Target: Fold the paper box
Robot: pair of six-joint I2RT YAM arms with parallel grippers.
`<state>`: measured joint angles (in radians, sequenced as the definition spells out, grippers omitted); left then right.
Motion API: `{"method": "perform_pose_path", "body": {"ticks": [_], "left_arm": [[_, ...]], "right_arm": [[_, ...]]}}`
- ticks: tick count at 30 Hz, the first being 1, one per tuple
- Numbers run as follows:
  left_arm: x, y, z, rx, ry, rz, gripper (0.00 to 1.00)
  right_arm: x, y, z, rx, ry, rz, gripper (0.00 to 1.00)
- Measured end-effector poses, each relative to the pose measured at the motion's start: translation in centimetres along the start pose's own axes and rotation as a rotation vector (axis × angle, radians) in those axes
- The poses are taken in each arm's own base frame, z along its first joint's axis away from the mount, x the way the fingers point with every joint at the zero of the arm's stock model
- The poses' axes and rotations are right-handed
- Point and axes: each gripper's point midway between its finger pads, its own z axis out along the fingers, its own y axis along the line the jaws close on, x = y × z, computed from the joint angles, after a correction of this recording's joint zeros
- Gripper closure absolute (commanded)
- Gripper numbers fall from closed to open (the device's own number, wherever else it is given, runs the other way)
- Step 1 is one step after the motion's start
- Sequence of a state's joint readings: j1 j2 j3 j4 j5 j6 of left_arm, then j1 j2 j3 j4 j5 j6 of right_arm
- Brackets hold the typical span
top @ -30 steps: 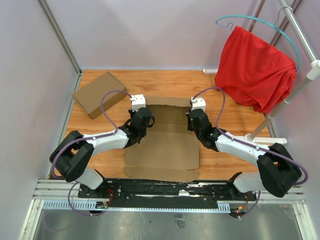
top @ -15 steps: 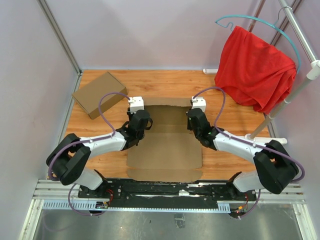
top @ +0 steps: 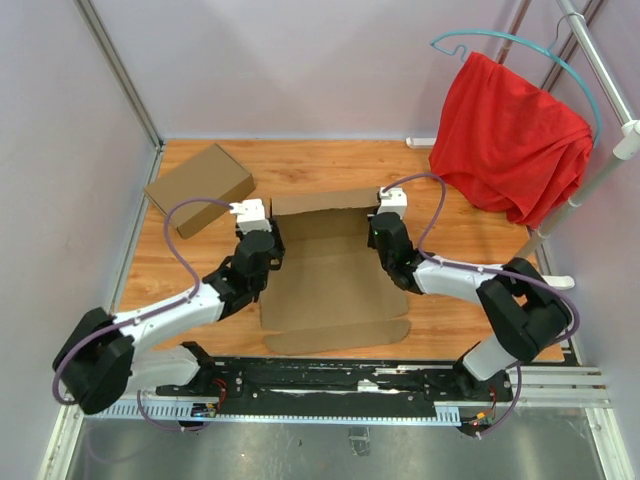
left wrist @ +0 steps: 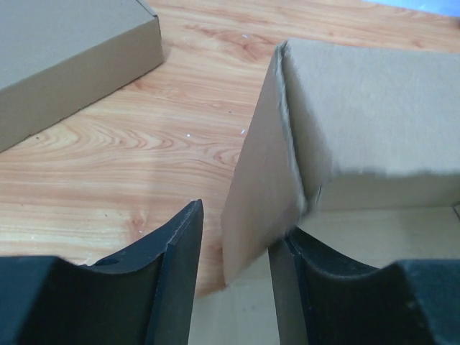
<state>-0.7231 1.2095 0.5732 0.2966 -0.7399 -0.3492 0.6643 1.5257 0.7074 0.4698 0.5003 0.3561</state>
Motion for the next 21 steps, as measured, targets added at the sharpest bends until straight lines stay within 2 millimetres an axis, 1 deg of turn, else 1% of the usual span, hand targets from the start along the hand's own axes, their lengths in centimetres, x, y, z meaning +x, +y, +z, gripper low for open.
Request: {"method": "perform_pose_path", "body": {"ticks": [2,4,6,8,10,11,14,16,21], "left_arm": [[-0.5,0.6,-1.4,0.037,-0.022,-0.034,0.52],[-1.0,0.9,-2.0,0.051,-0.042,-0.053,0.51],[-1.9,1.7,-3.2,0.071,-0.082,-0.086,0.49],[-3.0,2.1,-3.9,0.08,-0.119,-0.114,0.49],[-3.8,2.1,-4.1,0.081,-0.143,-0.13,0.49],[-3.9,2.2,-4.1,0.078,-0.146,-0.131,0.49],[-3.2,2.4,-3.8,0.056,-0.132,-0.117,0.49],[-3.3,2.6,-3.7,0.045,-0.139,-0.116,0.5],[-5.3,2.4,-3.6,0.043,-0.208,-0.139,0.51]], "right_arm": [[-0.5,0.4,0.6,-0.008,-0.035,0.004,0.99],[-1.0,0.6,1.3,-0.008,-0.076,0.006,0.99],[-1.3,0.4,2.0,0.008,-0.107,0.007,0.99],[-1.4,0.0,2.6,0.026,-0.125,0.005,0.99],[-1.4,-0.3,2.8,0.037,-0.13,0.002,0.99],[-1.4,-0.3,2.8,0.04,-0.131,0.001,0.99],[-1.8,-0.3,2.8,0.038,-0.142,0.0,0.99],[-2.0,-0.2,2.8,0.032,-0.153,-0.002,0.99],[-2.2,0.7,2.6,-0.034,-0.18,-0.031,0.98]]}}
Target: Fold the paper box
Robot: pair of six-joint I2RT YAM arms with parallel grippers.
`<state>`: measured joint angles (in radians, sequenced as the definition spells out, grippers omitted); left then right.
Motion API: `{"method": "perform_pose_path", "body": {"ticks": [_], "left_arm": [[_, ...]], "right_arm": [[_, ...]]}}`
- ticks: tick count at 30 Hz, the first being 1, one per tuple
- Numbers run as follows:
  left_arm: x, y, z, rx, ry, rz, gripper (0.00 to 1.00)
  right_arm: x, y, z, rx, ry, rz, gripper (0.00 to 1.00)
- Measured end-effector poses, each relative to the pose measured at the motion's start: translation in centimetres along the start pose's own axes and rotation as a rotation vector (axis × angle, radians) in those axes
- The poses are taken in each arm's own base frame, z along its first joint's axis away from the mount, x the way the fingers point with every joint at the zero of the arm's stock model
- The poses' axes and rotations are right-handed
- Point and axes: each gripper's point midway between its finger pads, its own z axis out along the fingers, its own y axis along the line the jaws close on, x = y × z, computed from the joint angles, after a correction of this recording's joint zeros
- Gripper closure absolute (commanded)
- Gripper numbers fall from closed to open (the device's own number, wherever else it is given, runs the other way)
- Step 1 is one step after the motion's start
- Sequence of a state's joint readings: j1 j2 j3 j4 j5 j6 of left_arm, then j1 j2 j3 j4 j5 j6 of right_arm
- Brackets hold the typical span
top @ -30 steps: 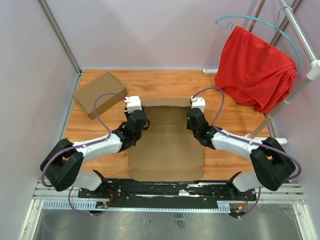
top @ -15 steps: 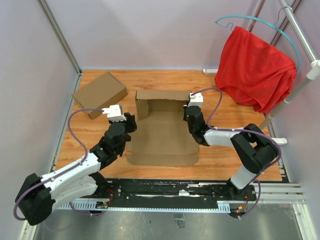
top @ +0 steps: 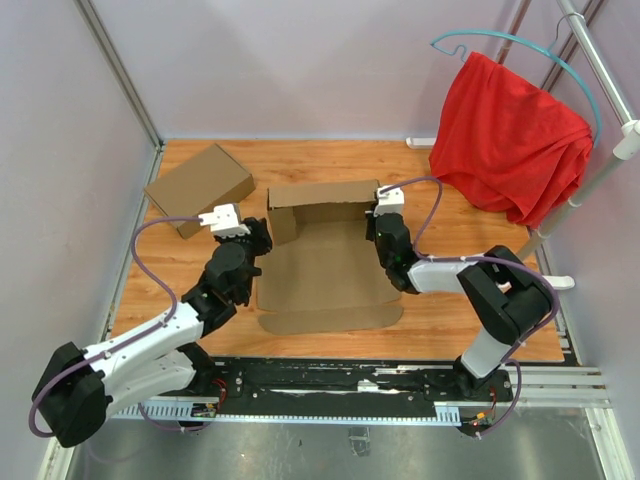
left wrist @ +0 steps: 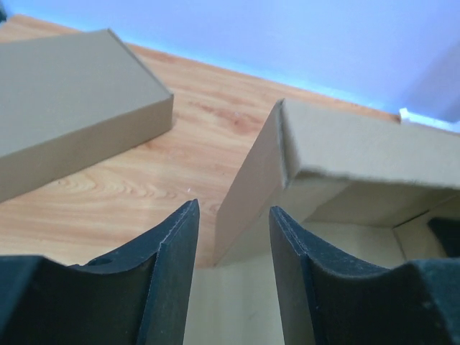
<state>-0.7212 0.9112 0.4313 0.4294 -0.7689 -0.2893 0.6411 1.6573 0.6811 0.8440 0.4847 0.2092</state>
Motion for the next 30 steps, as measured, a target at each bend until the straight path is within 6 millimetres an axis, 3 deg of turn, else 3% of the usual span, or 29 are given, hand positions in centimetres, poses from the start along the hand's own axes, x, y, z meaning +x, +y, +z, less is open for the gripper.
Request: {"method": "perform_pose_path", "body": {"ticks": [3,7,10,13,15,18,22,25,30], "left_arm": [[-1.6,-1.4,0.9,0.018,-0.03,-0.011,0.51],[-5.0,-4.4,2.6,0.062,-0.075,-0.042,0.51],[-7.4,-6.5,4.6,0.099,-0.088,-0.061,0.54],[-8.3,-7.7,7.1,0.114,-0.074,-0.064,0.57],[-7.1,-8.0,8.4,0.117,-0.037,-0.043,0.57],[-3.6,-8.0,9.2,0.12,0.049,0.006,0.57],[0.1,-7.9,9.4,0.131,0.141,0.046,0.57],[1.9,-7.6,9.4,0.135,0.177,0.062,0.57],[2.7,-7.7,9.8,0.139,0.183,0.065,0.57]], "right_arm": [[0.3,0.8,0.2,-0.046,-0.006,-0.014,0.97],[2.1,1.2,0.6,-0.071,0.031,-0.041,0.96],[3.0,1.1,0.6,-0.069,0.059,-0.053,0.96],[3.4,1.0,0.5,-0.065,0.075,-0.048,0.93],[3.7,0.9,0.3,-0.06,0.091,-0.039,0.91],[3.9,0.8,0.1,-0.054,0.11,-0.024,0.88],[4.4,0.6,-0.4,-0.043,0.153,-0.007,0.69],[5.0,0.3,-0.9,-0.035,0.193,-0.007,0.54],[4.9,-0.1,-2.3,-0.043,0.246,-0.023,0.48]]}}
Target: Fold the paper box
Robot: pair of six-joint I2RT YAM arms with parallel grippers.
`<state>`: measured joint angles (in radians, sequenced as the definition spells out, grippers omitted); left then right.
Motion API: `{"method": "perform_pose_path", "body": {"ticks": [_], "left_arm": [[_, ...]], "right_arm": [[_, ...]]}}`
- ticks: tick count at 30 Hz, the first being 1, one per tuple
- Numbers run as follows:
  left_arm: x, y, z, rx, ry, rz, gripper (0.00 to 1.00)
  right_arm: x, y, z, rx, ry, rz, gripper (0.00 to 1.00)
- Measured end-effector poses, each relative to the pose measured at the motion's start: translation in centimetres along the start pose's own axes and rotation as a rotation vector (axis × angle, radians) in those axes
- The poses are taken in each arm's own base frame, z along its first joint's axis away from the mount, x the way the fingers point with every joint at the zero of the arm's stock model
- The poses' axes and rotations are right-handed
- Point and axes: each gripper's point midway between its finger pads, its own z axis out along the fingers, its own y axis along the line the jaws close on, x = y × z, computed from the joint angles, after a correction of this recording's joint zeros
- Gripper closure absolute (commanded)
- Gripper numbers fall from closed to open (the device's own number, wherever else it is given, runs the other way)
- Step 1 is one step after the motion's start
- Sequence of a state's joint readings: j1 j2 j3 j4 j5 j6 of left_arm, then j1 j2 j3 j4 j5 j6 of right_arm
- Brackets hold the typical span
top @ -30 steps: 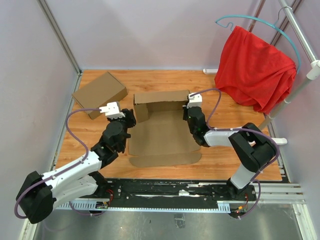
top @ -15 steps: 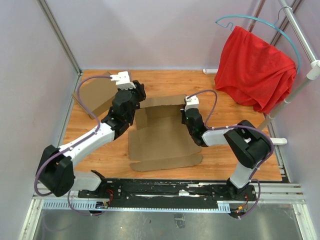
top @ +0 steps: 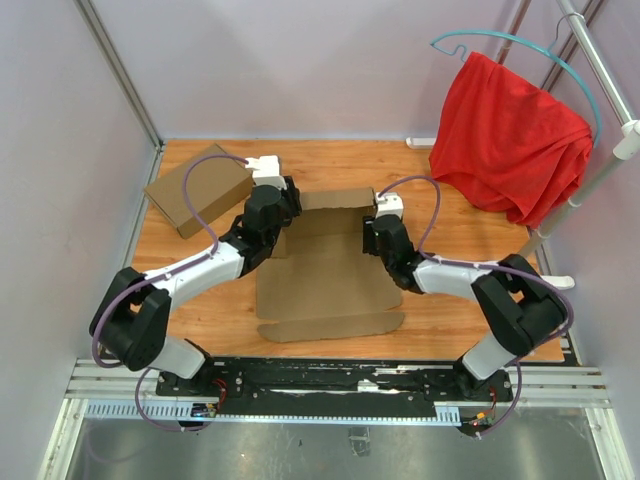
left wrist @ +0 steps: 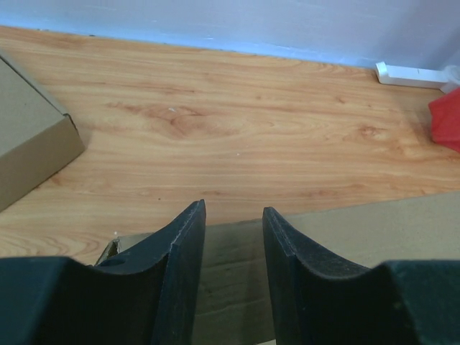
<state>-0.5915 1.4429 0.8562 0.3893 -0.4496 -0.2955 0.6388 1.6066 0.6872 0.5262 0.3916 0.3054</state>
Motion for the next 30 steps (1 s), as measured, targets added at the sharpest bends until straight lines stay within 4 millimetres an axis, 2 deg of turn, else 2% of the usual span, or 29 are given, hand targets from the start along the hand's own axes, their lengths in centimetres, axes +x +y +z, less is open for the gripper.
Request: {"method": "perform_pose_path", "body": {"ticks": [3,7,12,14,16,19,21,23,26,30], "left_arm": [[0.0,-0.1,0.2,0.002,-0.006,-0.001,0.57],[0.0,-0.1,0.3,0.004,-0.01,-0.003,0.58],[0.0,-0.2,0.3,0.008,-0.011,-0.007,0.59],[0.0,-0.3,0.3,0.009,-0.012,-0.008,0.59],[0.0,-0.2,0.3,0.01,-0.014,-0.009,0.58],[-0.1,-0.2,0.1,0.011,-0.015,-0.01,0.56],[-0.2,0.0,-0.2,0.01,-0.017,-0.011,0.54],[-0.5,0.1,-0.6,0.009,-0.022,-0.013,0.53],[-1.8,0.2,-1.3,0.011,-0.049,-0.023,0.47],[-3.9,0.5,-2.3,0.0,-0.097,-0.045,0.37]], "right_arm": [[-0.7,-0.2,-1.5,-0.016,0.024,-0.015,0.48],[-2.9,-0.3,-4.1,-0.055,0.018,-0.046,0.47],[-8.0,-0.4,-7.9,-0.111,-0.066,-0.086,0.41],[-10.1,-0.4,-9.1,-0.129,-0.113,-0.092,0.43],[-12.1,-0.5,-9.5,-0.142,-0.144,-0.093,0.51],[-15.7,-0.7,-8.4,-0.158,-0.165,-0.081,0.66],[-18.3,-0.4,-6.5,-0.185,-0.171,-0.073,0.7],[-19.4,0.4,-4.4,-0.224,-0.157,-0.075,0.71],[-19.0,2.2,-1.7,-0.308,-0.097,-0.084,0.72],[-17.0,5.2,1.1,-0.433,-0.006,-0.071,0.73]]}}
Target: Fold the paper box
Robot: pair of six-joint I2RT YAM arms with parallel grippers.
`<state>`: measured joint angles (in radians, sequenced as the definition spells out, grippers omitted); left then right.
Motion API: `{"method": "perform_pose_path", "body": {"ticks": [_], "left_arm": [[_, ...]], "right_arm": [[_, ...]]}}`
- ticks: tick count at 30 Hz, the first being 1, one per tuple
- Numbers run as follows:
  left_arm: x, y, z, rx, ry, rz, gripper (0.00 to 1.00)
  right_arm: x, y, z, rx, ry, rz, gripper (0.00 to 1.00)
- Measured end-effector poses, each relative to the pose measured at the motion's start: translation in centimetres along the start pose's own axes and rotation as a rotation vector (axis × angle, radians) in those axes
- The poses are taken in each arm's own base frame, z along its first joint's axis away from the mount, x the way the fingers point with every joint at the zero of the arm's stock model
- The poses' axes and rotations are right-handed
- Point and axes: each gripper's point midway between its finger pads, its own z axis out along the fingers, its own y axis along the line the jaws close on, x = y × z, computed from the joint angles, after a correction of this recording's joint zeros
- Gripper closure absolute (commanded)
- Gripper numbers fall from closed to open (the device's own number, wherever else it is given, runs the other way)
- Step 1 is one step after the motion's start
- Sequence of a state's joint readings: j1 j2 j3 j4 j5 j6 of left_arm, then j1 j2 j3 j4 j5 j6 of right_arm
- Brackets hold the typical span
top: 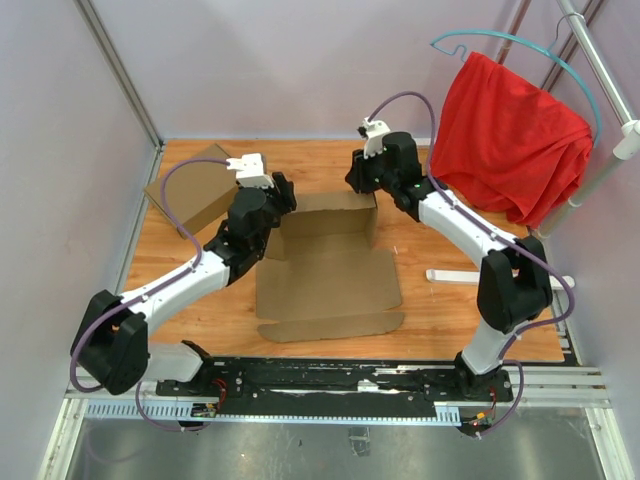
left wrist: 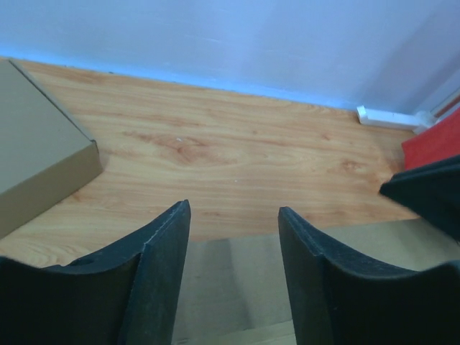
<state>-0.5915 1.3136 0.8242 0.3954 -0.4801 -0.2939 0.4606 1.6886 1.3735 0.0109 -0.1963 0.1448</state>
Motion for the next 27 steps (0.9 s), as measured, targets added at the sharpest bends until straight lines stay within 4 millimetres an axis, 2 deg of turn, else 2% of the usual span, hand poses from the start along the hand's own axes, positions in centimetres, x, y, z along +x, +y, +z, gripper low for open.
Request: {"method": "perform_pose_path", "body": {"ticks": [2,4,8,10,12,16,19,21,24,27], "left_arm": [[-1.0,0.4,-0.5,-0.018,-0.022,-0.008,0.32],[-1.7,1.3,-1.4,-0.046,-0.045,-0.014,0.22],[-1.5,4.9,-4.7,-0.132,-0.086,-0.023,0.19],[-0.2,6.8,-6.3,-0.166,-0.092,-0.029,0.19],[2.4,8.7,-7.8,-0.193,-0.076,-0.036,0.19],[9.4,12.1,-10.2,-0.212,-0.007,-0.036,0.22],[13.3,14.2,-11.9,-0.223,0.031,-0.036,0.22],[14.1,14.6,-12.2,-0.229,0.038,-0.036,0.22],[12.5,13.6,-11.4,-0.199,-0.034,-0.082,0.2],[12.0,13.0,-10.7,-0.177,-0.063,-0.073,0.2]], "right_arm": [[1.5,0.7,1.0,-0.046,0.041,0.025,0.74],[2.7,1.2,1.7,-0.071,0.072,0.046,0.74],[3.1,1.8,1.9,-0.095,0.077,0.051,0.74],[3.0,2.2,2.0,-0.103,0.069,0.047,0.74],[2.9,2.5,2.1,-0.11,0.066,0.043,0.74],[2.8,3.0,2.1,-0.127,0.063,0.04,0.74],[2.6,3.2,2.0,-0.137,0.063,0.039,0.74],[2.3,3.3,2.0,-0.142,0.058,0.037,0.75],[1.8,3.6,2.1,-0.155,0.051,0.032,0.75],[1.5,3.9,2.3,-0.175,0.049,0.03,0.75]]}}
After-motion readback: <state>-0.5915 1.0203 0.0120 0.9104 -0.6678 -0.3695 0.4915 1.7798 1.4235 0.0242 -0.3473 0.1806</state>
